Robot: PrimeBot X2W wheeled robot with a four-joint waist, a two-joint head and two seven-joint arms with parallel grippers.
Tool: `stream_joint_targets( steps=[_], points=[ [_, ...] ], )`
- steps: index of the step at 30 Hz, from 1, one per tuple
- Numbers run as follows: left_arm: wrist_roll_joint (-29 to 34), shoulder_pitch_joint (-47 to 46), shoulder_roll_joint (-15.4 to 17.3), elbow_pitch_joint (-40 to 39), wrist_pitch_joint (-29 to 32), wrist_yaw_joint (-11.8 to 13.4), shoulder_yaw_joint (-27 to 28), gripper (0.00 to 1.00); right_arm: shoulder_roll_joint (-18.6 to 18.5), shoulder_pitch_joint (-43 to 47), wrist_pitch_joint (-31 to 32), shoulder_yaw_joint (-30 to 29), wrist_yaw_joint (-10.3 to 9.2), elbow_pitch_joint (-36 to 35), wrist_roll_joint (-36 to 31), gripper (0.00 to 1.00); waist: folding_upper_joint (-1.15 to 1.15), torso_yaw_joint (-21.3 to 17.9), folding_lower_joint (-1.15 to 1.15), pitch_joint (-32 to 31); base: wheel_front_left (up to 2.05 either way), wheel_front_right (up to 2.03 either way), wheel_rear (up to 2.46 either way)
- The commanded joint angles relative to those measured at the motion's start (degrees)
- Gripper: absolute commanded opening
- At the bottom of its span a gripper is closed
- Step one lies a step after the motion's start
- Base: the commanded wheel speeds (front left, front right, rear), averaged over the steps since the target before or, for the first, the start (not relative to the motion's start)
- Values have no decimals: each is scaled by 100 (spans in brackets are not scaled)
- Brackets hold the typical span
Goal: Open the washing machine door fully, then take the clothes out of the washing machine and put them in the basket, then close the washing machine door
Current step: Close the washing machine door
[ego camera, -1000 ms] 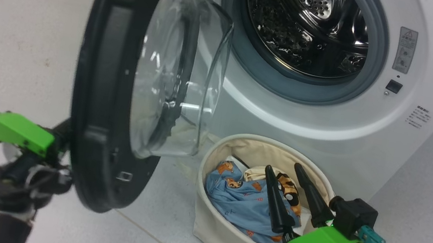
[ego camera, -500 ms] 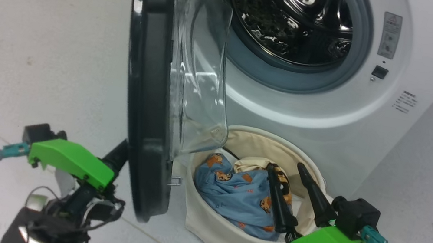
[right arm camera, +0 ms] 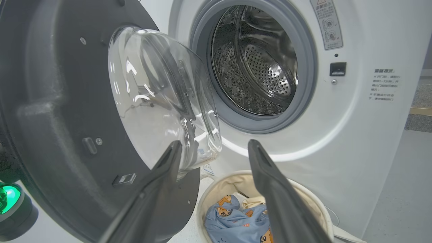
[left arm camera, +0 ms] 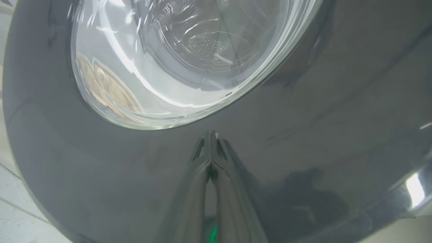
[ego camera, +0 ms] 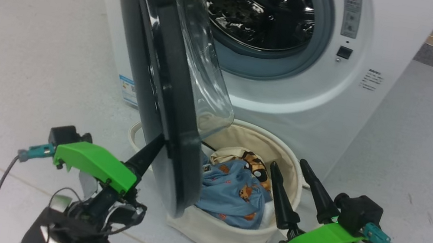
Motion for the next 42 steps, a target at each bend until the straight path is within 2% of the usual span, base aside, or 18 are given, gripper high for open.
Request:
stream_joint_targets(
  steps=[1, 10, 23, 24, 25, 36, 41, 42],
  points=[
    [-47, -329, -14, -180, -35, -75, 68, 0, 17, -225, -72, 56, 23, -182, -36, 100, 0, -84, 0, -10, 0, 0, 0],
    [-314, -447, -19, -47, -255, -76, -340, 0, 22, -227, -72, 93, 23, -167, -23, 100, 0, -342, 0, -41, 0, 0, 0],
    [-296, -388, 24, 38, -411, -83, -359, 0, -12, -179, -72, 45, 23, -208, -39, 100, 0, -344, 0, -74, 0, 0, 0],
    [-293, -377, 30, 40, -435, -74, -339, 47, -12, -177, -72, 42, 23, -212, -39, 100, 0, -334, 0, -76, 0, 0, 0],
    [-294, -364, 33, 43, -457, -63, -317, 100, -12, -174, -72, 37, 23, -216, -39, 100, 0, -323, 0, -79, 0, 0, 0],
    [-210, -233, 237, -78, -411, -62, -311, 100, -16, -155, -72, -8, 23, -242, -49, 100, 0, -240, 0, -74, 0, 0, 0],
    [104, -87, 560, -280, -576, -176, -301, 100, -22, -155, -72, -54, 23, -255, -69, 100, 0, -211, 0, -47, 0, 0, 0],
    [374, -5, 757, -399, -704, -261, -348, 100, -21, -147, -72, -71, 23, -263, -79, 100, 0, -198, 0, -36, 0, 0, 0]
  ],
)
